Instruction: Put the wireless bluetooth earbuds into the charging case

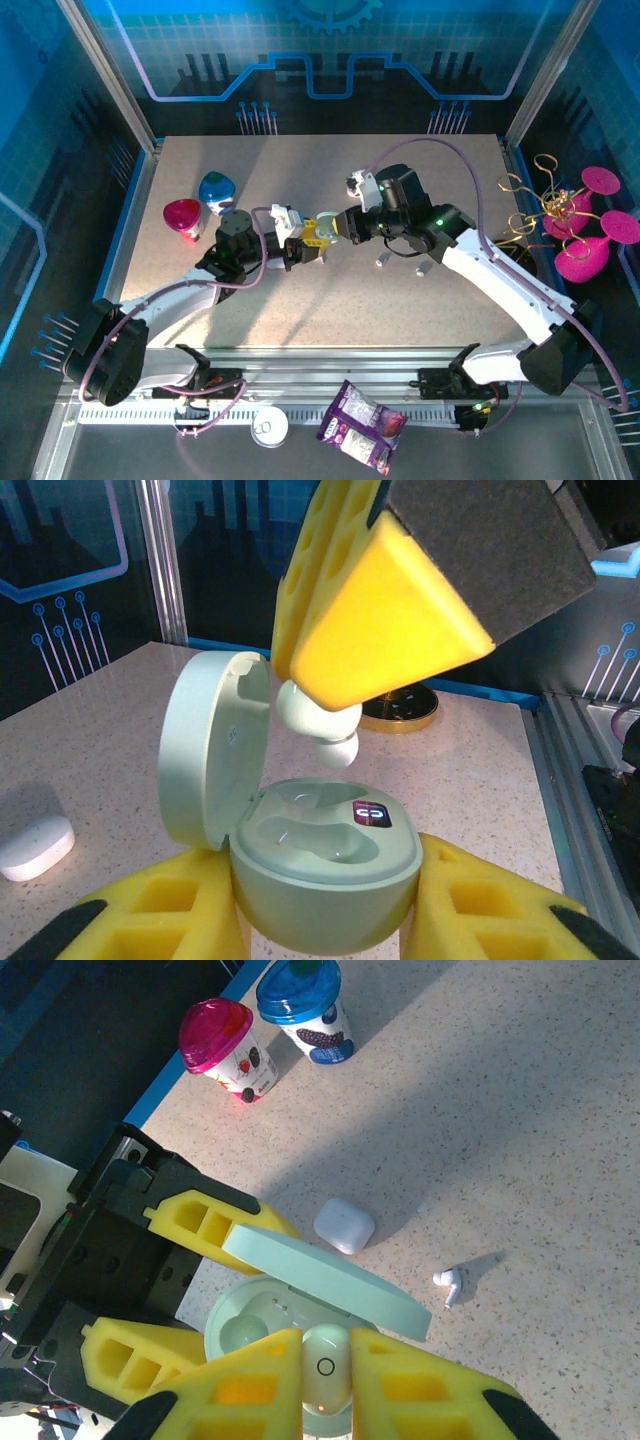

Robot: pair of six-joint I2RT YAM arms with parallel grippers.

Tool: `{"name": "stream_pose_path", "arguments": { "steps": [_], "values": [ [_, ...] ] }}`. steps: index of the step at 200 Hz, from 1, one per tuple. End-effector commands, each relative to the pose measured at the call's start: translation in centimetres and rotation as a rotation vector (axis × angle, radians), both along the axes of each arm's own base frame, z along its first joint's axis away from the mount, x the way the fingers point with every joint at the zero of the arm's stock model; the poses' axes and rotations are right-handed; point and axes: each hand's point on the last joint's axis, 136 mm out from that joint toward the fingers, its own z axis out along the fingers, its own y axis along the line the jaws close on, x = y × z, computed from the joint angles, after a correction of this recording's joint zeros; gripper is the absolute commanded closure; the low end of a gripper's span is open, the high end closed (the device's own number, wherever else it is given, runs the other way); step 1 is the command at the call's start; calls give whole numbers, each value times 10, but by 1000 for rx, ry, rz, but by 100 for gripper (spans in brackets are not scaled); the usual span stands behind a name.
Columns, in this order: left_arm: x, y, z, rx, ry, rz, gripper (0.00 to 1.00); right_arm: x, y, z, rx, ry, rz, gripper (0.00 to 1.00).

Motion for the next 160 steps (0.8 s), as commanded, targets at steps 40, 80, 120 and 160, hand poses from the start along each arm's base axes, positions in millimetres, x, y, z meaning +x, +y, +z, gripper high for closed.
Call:
{"name": "stream_pose_path", "arguments": {
  "steps": [40, 80, 120, 160],
  "values": [
    [2, -4, -2, -15, 2, -11, 67, 1, 18, 14, 83, -30, 36, 85],
    [6, -5, 6, -54, 16, 5, 67, -1, 28, 10, 100, -22, 53, 84],
    [8, -4, 14, -81, 11, 18, 67, -3, 33, 0, 92, -2, 67, 84],
    [8, -3, 16, -85, 10, 22, 67, -2, 34, -6, 89, 12, 65, 84]
  ]
}}
